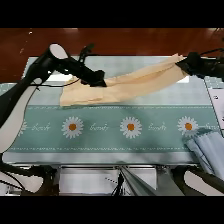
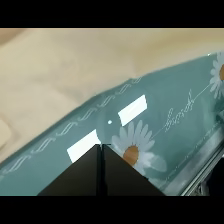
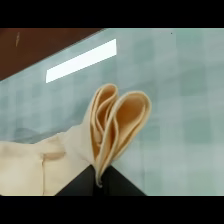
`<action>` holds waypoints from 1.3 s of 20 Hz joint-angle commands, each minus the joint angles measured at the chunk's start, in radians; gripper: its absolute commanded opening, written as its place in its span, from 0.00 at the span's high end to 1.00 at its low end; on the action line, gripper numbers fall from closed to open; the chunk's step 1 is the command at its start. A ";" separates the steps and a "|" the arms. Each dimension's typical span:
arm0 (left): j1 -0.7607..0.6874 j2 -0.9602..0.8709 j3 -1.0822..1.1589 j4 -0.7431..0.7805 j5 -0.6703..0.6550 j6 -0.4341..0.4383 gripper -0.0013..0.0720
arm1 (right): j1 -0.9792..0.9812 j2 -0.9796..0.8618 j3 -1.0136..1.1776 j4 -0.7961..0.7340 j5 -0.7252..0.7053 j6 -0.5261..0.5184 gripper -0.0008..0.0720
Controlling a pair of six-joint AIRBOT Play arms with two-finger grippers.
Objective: Fold the shirts.
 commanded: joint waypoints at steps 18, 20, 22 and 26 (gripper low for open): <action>-0.367 -0.198 0.000 -0.428 0.413 0.075 0.95 | 0.000 0.569 0.000 -0.415 0.369 0.352 0.96; -0.258 -0.100 0.000 -0.387 0.389 0.103 0.95 | 0.000 0.537 0.000 -0.419 0.364 0.293 0.96; -0.134 0.023 0.000 -0.302 0.342 0.103 0.95 | 0.000 0.484 0.000 -0.366 0.334 0.239 0.96; 0.103 0.247 0.000 -0.121 0.206 0.102 0.95 | 0.062 0.359 0.000 -0.214 0.110 0.175 0.96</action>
